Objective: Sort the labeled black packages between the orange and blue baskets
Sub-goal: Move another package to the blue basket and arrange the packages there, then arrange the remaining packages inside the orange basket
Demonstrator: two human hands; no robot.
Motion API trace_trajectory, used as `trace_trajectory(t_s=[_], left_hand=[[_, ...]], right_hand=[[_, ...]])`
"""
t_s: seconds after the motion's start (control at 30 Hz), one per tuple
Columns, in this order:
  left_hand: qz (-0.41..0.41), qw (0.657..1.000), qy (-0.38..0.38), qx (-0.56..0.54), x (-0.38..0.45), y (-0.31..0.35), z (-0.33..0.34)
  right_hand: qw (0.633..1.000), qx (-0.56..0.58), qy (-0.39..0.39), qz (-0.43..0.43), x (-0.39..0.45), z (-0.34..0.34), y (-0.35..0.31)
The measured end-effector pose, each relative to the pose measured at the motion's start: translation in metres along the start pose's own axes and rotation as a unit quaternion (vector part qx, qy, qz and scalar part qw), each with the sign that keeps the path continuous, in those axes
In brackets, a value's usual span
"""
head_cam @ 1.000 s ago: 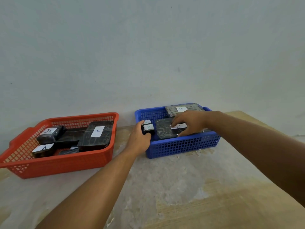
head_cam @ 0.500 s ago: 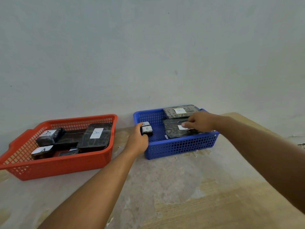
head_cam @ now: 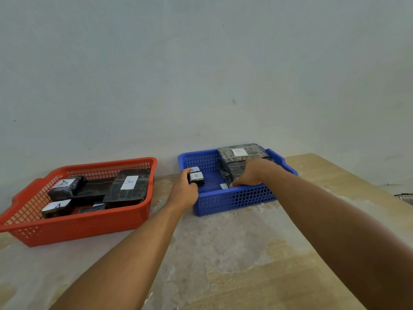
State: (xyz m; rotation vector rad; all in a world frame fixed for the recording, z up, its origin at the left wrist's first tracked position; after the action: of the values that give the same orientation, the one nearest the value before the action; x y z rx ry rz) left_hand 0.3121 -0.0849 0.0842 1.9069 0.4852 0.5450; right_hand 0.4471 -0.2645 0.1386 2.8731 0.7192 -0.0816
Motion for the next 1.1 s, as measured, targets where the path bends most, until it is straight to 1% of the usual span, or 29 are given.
trace_trajectory(t_s=[0.1,0.17,0.23,0.3,0.37,0.43,0.47,0.5,0.57,0.63,0.7,0.8,0.87,0.97,1.1], left_hand=[[-0.001,1.000,-0.003,0.019,-0.010,0.008,-0.007],[0.025,0.999,-0.006,0.041,-0.017,0.013,-0.018],[0.058,0.997,-0.016,0.046,-0.024,0.017,-0.035],[0.100,0.994,-0.027,0.022,-0.031,0.021,-0.061],[0.145,0.989,-0.009,-0.007,-0.038,0.020,-0.095],[0.169,0.985,0.041,-0.007,-0.041,0.009,-0.139],[0.167,0.983,0.069,0.007,-0.041,-0.001,-0.162],[0.156,0.982,0.096,0.033,-0.042,-0.013,-0.186],[0.127,0.972,0.158,0.118,-0.043,-0.039,-0.231],[0.098,0.945,0.212,0.228,-0.042,-0.063,-0.271],[0.053,0.915,0.234,0.325,-0.040,-0.083,-0.304],[-0.063,0.902,0.186,0.385,-0.033,-0.103,-0.329],[-0.103,0.902,0.159,0.387,-0.029,-0.110,-0.330],[-0.107,0.901,0.150,0.393,-0.025,-0.118,-0.332],[-0.108,0.900,0.146,0.397,-0.025,-0.123,-0.334]], right_hand=[[1.000,0.007,-0.018,0.004,0.003,0.005,-0.006],[1.000,0.006,-0.008,0.004,0.002,0.003,-0.008],[0.999,-0.013,0.037,0.008,0.000,-0.002,-0.013],[0.995,-0.035,0.098,0.003,-0.006,-0.011,-0.031],[0.989,-0.029,0.136,-0.045,-0.015,-0.022,-0.060],[0.984,-0.005,0.141,-0.107,-0.024,-0.031,-0.097],[0.980,0.010,0.144,-0.134,-0.030,-0.035,-0.117],[0.975,0.029,0.153,-0.161,-0.035,-0.039,-0.137],[0.956,0.074,0.171,-0.226,-0.042,-0.045,-0.177],[0.936,0.103,0.168,-0.293,-0.043,-0.049,-0.217],[0.919,0.106,0.167,-0.340,-0.036,-0.050,-0.257],[0.906,0.062,0.185,-0.375,-0.015,-0.049,-0.312],[0.906,0.035,0.185,-0.380,0.001,-0.051,-0.340],[0.911,-0.010,0.158,-0.381,0.030,-0.052,-0.378],[0.925,-0.054,0.106,-0.361,0.054,-0.050,-0.410]])
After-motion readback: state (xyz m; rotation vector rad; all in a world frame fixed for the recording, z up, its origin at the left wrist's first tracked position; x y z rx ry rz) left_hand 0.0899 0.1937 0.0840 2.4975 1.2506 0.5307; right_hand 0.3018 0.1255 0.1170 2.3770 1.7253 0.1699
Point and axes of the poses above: each hand's wrist, its own x-axis towards the middle knuckle, its own z-axis out of the palm, y = z × x, the point moved 1 cm from there along x, towards the middle knuckle, and after that the axes turned 12 degrees about -x, right-handed, at the moved point
